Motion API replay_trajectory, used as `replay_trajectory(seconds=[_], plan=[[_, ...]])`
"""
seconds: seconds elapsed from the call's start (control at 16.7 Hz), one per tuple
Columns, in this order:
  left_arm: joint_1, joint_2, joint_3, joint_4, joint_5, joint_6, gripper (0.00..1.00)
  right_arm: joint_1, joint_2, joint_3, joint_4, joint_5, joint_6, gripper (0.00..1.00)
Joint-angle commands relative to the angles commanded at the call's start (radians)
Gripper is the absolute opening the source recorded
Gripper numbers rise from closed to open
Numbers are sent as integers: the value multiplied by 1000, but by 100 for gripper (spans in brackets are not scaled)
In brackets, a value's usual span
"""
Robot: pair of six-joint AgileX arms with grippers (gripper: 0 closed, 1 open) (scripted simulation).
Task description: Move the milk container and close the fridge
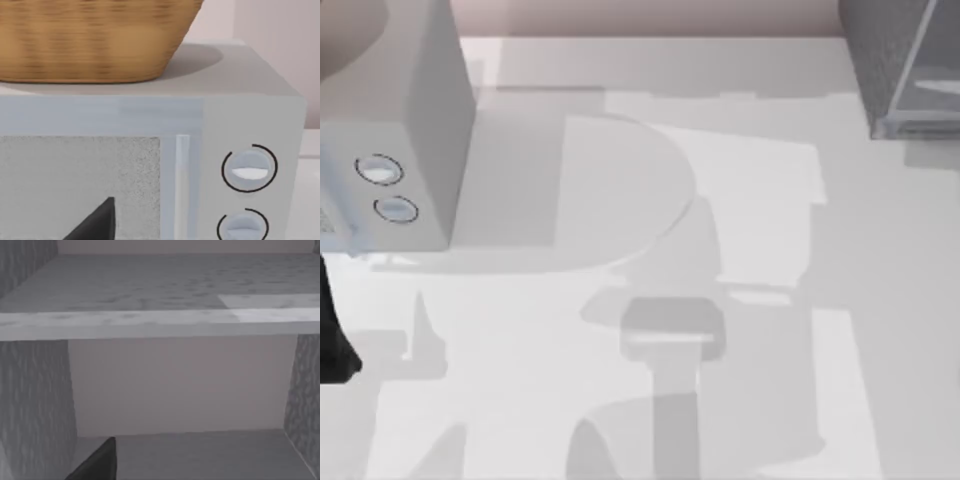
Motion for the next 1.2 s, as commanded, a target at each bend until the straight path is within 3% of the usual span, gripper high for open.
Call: replay_trajectory(seconds=[0.66, 0.9, 1.2], plan=[[0, 0, 0, 0, 0, 0, 100, 124, -1128, -614, -403, 68, -35, 100], [0, 0, 0, 0, 0, 0, 100, 165, -1332, -774, -513, 70, -14, 100], [0, 0, 0, 0, 0, 0, 100, 173, -1371, -810, -541, 71, -7, 100]])
